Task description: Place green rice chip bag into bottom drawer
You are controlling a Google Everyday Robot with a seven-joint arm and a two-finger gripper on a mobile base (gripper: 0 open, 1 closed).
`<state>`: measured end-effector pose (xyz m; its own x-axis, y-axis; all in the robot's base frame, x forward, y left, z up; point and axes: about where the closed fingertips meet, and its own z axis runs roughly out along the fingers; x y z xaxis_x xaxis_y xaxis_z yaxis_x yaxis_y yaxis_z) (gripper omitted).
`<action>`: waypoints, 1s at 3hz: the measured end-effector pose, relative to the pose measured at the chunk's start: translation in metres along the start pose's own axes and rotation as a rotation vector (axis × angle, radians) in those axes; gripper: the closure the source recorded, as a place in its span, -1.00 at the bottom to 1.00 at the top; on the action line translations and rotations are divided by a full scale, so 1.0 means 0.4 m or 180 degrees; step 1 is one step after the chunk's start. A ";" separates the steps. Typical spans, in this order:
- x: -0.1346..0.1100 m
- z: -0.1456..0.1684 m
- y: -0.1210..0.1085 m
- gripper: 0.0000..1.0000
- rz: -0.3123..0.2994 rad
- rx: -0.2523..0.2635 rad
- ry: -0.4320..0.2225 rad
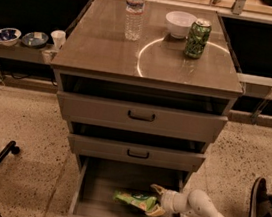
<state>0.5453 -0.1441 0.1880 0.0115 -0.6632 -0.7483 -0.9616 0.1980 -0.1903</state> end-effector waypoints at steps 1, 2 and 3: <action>0.000 0.000 0.000 -1.00 0.0000 0.0000 0.0000; 0.000 0.000 0.000 -1.00 0.0000 0.0000 0.0000; -0.043 -0.053 0.003 -1.00 -0.0033 0.0066 0.0040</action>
Offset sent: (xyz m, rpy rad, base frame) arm 0.0000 0.0000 0.0000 0.0000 0.0000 0.0000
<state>0.5380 -0.1478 0.2142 0.0180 -0.6743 -0.7382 -0.9555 0.2059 -0.2114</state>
